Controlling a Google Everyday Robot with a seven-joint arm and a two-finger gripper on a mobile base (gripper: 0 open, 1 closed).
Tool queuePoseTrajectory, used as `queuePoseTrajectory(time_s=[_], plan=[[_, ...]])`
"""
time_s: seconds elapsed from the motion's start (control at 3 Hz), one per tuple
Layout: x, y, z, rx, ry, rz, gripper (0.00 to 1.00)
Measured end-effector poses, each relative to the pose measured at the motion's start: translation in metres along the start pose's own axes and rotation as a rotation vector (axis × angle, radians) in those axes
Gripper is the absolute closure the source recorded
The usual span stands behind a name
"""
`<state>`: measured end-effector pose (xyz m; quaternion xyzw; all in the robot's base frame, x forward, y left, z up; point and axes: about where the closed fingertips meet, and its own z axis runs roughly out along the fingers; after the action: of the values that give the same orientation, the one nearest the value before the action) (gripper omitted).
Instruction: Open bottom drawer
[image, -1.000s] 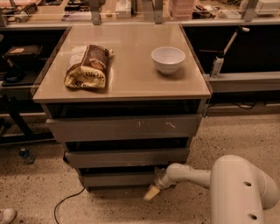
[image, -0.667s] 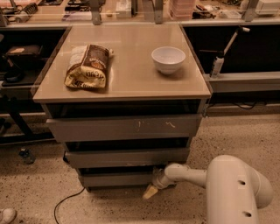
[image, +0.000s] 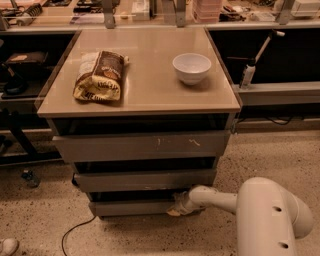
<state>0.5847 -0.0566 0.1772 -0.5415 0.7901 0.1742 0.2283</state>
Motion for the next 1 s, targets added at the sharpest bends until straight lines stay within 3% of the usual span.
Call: queuePoseTrajectory(time_s=[0.67, 1.0], plan=[[0.0, 0.0001, 0.0, 0.0, 0.0, 0.0, 1.0], [0.0, 0.0001, 0.0, 0.0, 0.0, 0.0, 1.0]])
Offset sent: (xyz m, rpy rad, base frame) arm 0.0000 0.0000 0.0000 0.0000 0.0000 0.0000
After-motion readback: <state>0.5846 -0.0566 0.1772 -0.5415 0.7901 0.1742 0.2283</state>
